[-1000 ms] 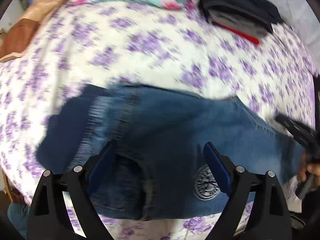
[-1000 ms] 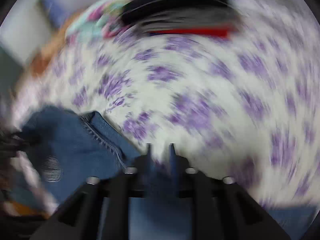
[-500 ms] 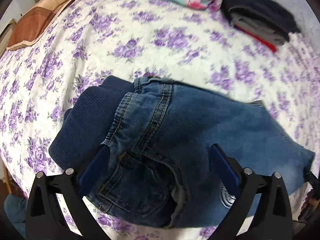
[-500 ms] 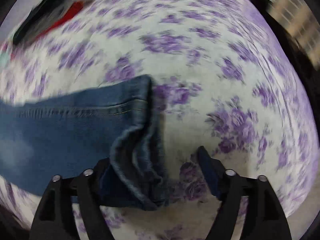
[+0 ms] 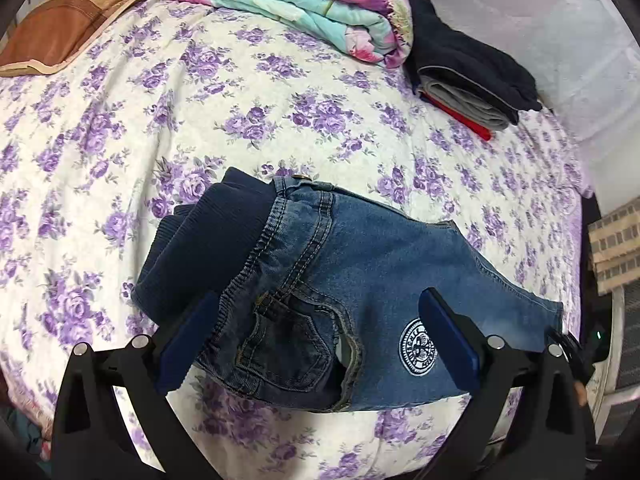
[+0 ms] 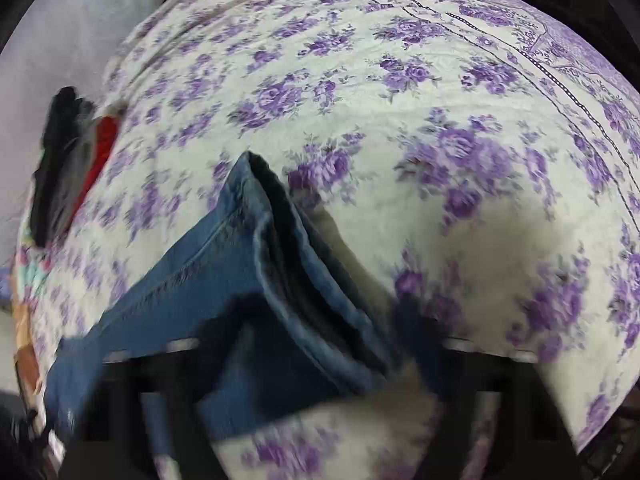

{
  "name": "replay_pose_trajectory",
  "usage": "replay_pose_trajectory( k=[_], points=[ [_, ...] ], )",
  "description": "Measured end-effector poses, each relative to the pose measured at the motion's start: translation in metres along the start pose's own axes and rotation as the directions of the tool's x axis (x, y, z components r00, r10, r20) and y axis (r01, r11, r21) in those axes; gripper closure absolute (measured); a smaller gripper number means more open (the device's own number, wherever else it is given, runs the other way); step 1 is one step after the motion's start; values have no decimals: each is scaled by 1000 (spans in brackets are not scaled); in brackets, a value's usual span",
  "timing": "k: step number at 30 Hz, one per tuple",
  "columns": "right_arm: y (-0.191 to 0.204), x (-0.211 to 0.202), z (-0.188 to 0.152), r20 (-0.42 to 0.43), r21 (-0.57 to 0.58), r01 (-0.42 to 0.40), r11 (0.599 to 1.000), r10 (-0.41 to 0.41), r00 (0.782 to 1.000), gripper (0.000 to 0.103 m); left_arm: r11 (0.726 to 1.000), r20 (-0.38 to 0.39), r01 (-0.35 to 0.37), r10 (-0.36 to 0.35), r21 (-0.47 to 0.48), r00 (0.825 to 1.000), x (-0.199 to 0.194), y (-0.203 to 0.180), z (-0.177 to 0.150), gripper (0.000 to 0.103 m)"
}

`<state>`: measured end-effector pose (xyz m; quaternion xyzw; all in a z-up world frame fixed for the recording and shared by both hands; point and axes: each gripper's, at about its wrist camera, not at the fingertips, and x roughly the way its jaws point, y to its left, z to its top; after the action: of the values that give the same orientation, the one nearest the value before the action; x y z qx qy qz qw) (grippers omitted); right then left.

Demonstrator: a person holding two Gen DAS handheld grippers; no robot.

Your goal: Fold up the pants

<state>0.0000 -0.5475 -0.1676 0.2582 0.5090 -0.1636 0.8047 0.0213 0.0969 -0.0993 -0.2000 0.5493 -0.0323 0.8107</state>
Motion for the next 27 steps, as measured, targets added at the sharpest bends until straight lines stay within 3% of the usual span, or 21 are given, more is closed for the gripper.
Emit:
replay_pose_trajectory(
  k=[2,4,5,6,7,8,10,14,16,18,19,20,21,23,25,26,27],
  points=[
    [5,1,6,4,4,9,1000,-9,1000,70,1000,27,13,-13,10,1000,7,6,-5,5],
    [13,-14,12,5,2,22,1000,-22,1000,78,1000,11,5,-5,8,1000,18,12,-9,6],
    [23,-26,12,28,-34,63,997,-62,998,82,1000,17,1,-2,25,1000,20,10,-11,6],
    [52,-48,7,102,-159,146,976,-130,986,86,999,23,-3,2,46,1000,18,9,-13,5],
    [70,-60,1,148,-235,169,957,-137,980,91,998,25,-12,10,69,1000,19,6,-14,5],
    [92,-71,-8,174,-309,148,940,-97,980,91,995,23,-21,19,96,1000,20,4,-15,5],
    [144,-84,-34,128,-447,-2,895,66,990,90,993,25,-30,27,114,999,23,2,-16,5],
    [216,-67,-88,9,-643,-124,756,169,986,90,989,22,-47,44,138,999,22,0,-17,5],
    [244,-36,-114,-114,-680,-204,704,174,978,87,988,13,-46,44,149,999,21,-1,-17,5],
    [258,5,-137,-249,-675,-275,685,139,959,75,990,9,-29,28,136,1000,20,1,-15,5],
    [261,19,-145,-291,-667,-300,683,132,948,52,992,8,-21,20,128,1000,20,3,-15,5],
    [265,20,-151,-278,-685,-314,657,162,947,34,992,5,-15,15,123,1000,20,4,-15,5],
    [268,16,-156,-289,-694,-323,643,163,943,27,993,6,-8,7,118,1000,20,5,-15,5],
    [271,8,-154,-335,-663,-367,652,180,925,25,994,4,8,-9,109,1000,19,7,-14,5],
    [262,-5,-136,-415,-545,-496,677,296,860,31,995,2,23,-24,95,1000,18,8,-13,5],
    [255,-14,-127,-415,-501,-521,691,337,845,35,995,0,30,-30,90,1000,16,9,-12,5],
    [246,-28,-115,-381,-475,-523,708,370,847,37,995,-1,39,-39,89,999,13,9,-11,5]
  ],
)
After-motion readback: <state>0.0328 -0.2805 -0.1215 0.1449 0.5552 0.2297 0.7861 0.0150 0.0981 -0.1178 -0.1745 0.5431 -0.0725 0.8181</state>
